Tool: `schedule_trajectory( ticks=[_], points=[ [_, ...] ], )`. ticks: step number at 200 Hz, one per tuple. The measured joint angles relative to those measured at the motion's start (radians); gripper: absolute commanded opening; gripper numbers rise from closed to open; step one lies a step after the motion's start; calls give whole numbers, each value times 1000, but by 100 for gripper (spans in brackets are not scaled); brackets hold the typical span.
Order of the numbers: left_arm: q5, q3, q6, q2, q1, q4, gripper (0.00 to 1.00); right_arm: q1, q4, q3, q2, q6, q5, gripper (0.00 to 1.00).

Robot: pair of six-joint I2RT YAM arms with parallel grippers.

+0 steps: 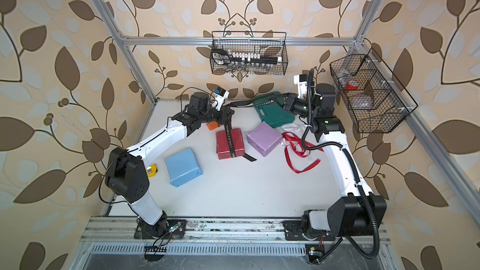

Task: Untie the ribbon bows on the gift boxes
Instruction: Pull the ribbon from the gift box.

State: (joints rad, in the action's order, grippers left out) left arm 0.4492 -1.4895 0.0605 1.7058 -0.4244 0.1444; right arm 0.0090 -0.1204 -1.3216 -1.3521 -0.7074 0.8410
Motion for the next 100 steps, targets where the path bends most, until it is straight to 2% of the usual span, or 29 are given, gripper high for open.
schedule_trajectory(
  ticks=[3,11,45,53,59,100],
  points=[
    [6,-17,2,0,-1,10,0,0,2,12,3,-11,-1,52],
    [19,-46,10,-2,-6,22,0,0,6,43,9,-5,-1,63],
    [35,-42,33,-31,-87,40,0,4,-4,157,34,27,-39,78],
    [40,-28,43,-37,-105,45,0,4,-11,171,40,38,-49,87],
    [42,-19,50,-42,-118,50,0,4,-14,176,43,43,-56,98],
    [45,-14,78,-64,-137,77,0,4,-13,198,84,67,-105,99]
  ],
)
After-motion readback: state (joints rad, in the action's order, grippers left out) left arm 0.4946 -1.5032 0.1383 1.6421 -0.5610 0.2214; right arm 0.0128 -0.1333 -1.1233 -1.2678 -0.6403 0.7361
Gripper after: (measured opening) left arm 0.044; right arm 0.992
